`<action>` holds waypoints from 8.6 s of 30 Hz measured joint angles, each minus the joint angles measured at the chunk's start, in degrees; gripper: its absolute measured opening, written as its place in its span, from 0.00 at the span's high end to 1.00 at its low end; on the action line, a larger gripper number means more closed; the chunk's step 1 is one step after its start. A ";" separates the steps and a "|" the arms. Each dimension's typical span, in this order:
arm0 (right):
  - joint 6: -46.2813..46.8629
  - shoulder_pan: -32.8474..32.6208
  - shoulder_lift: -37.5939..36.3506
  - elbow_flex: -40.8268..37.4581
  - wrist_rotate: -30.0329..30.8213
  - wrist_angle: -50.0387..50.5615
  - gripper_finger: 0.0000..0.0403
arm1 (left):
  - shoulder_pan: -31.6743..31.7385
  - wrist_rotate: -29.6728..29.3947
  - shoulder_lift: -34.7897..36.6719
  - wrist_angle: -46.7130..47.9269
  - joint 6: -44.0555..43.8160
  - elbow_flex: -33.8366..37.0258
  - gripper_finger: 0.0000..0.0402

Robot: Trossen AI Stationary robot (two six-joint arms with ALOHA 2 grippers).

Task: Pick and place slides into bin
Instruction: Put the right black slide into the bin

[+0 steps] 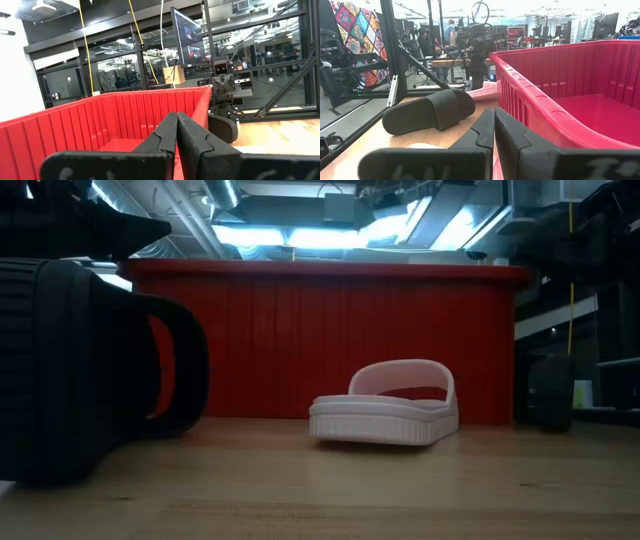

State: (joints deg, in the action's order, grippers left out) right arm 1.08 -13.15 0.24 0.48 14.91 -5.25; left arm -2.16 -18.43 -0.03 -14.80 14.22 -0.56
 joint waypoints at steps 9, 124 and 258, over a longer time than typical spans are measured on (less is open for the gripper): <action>-0.02 0.02 -0.01 -0.01 0.00 0.00 0.96 | -0.01 0.00 0.00 -0.01 0.00 -0.01 0.98; -10.37 -8.55 15.07 11.55 -2.12 -13.50 0.97 | -0.01 7.92 -0.03 -1.57 -12.29 -1.01 0.99; 60.26 -10.12 65.34 37.10 20.27 61.94 0.45 | -0.01 17.98 -18.34 -4.67 -8.96 -10.73 0.99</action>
State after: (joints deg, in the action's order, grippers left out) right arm 61.34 -23.27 65.58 37.59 35.18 56.69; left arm -2.17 -0.45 -18.37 -19.46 5.26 -11.29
